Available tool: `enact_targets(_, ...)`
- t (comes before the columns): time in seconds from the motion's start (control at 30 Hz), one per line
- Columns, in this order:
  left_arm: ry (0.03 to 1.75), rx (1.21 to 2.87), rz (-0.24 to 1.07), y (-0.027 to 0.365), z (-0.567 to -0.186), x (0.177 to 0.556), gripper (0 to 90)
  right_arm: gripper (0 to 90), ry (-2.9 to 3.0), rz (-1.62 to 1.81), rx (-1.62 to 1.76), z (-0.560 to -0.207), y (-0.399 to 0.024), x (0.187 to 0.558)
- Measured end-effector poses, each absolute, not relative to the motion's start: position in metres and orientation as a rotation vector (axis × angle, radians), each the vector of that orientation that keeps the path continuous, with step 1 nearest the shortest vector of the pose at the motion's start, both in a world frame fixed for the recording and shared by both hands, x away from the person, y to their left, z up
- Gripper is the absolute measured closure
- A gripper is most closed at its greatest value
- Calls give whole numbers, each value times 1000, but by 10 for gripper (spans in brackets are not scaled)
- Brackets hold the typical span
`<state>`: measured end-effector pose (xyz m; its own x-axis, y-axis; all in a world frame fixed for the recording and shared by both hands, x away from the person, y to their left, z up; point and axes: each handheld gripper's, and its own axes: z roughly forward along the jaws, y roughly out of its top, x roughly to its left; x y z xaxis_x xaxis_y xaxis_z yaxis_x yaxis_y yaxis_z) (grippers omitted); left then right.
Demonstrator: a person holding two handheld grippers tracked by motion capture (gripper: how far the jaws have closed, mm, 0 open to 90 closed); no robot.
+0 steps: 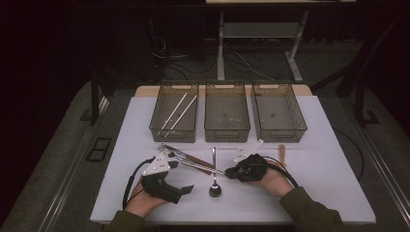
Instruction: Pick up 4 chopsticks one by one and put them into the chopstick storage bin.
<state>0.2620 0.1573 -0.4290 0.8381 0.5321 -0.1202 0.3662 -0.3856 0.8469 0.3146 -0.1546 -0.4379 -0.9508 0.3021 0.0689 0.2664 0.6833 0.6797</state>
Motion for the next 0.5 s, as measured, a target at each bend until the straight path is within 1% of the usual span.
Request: enact_targets(0.5,659,2016,206,157,-429,262,0,815,2862,1096,449,-441,-149,311)
